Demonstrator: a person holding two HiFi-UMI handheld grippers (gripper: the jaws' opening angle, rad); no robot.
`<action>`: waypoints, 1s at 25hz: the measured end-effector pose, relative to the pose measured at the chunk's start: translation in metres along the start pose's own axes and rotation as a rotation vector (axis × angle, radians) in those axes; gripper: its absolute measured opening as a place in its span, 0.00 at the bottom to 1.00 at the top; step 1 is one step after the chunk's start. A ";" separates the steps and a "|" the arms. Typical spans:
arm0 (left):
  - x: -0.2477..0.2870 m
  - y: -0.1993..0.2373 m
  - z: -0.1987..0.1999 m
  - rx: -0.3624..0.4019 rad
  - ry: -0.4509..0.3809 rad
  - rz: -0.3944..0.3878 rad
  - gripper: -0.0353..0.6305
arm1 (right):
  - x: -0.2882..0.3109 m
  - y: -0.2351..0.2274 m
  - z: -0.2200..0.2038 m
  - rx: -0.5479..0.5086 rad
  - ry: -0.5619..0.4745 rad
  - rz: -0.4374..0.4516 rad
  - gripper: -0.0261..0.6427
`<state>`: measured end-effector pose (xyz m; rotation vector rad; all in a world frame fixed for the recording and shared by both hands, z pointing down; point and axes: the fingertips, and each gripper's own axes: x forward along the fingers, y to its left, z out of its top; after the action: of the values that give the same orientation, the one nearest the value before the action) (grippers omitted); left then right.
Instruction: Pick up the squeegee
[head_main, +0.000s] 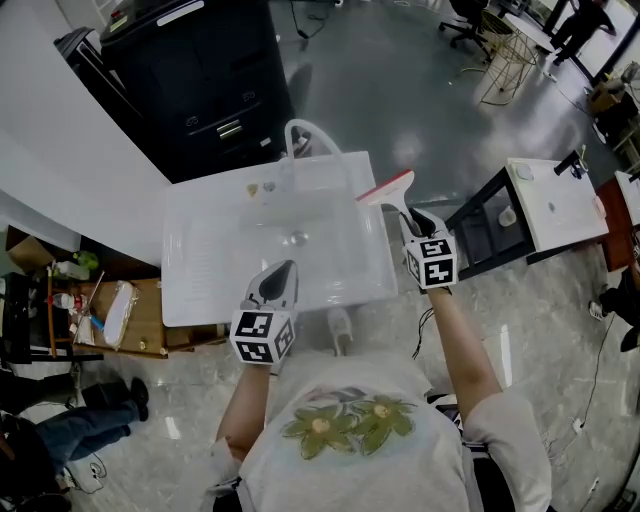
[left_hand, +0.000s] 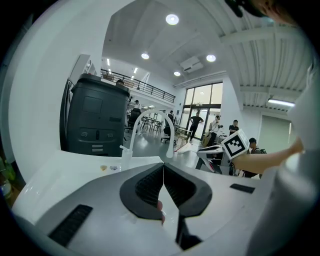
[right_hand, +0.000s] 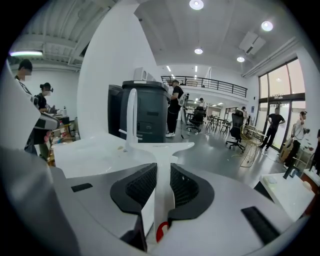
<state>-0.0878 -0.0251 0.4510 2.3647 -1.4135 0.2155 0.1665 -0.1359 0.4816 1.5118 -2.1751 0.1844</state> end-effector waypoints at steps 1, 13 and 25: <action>-0.001 -0.002 -0.002 0.000 0.002 -0.001 0.07 | -0.003 0.003 -0.001 0.004 -0.003 0.005 0.18; -0.016 -0.025 -0.018 -0.002 0.005 -0.017 0.07 | -0.051 0.049 -0.008 0.045 -0.046 0.089 0.18; -0.033 -0.039 -0.032 -0.012 0.001 -0.019 0.07 | -0.099 0.107 0.009 0.038 -0.127 0.214 0.18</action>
<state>-0.0675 0.0308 0.4610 2.3670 -1.3870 0.2022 0.0928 -0.0146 0.4452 1.3403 -2.4474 0.2060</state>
